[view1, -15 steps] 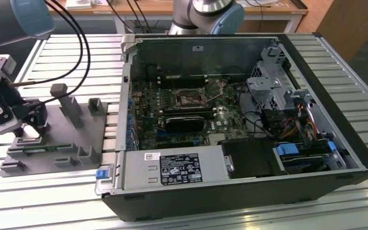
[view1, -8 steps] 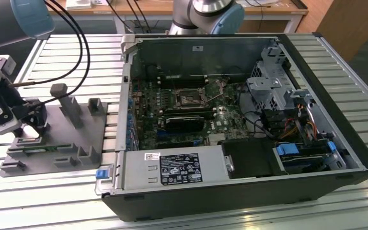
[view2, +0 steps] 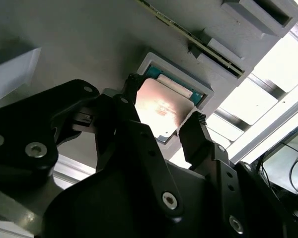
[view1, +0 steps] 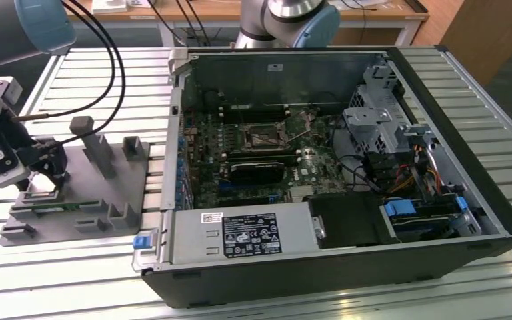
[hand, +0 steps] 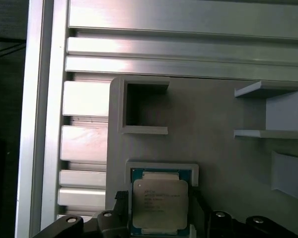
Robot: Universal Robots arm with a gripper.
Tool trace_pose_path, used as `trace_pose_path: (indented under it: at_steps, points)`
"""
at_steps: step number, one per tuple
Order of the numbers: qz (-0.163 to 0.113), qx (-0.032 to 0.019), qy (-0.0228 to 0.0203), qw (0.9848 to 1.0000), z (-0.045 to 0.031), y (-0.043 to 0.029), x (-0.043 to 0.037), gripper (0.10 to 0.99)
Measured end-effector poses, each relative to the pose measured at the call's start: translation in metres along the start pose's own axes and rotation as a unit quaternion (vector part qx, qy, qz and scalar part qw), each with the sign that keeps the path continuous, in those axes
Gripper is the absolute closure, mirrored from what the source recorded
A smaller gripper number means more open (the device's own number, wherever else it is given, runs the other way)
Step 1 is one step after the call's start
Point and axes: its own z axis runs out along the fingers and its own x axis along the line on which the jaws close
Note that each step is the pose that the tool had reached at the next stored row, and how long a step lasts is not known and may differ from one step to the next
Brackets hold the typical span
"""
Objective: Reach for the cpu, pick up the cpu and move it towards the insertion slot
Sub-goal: 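Pick up the cpu and move it towards the insertion slot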
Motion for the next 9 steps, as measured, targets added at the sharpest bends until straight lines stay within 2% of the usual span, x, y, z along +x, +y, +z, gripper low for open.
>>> trace_pose_path:
  at_steps: [1, 9]
  points:
    - [0.000, 0.0000, 0.0000, 1.0000, 0.0000, 0.0000, 0.0000, 0.455]
    - [-0.002, 0.0001, 0.0003, 1.0000, 0.0007, -0.0001, 0.0007, 0.467]
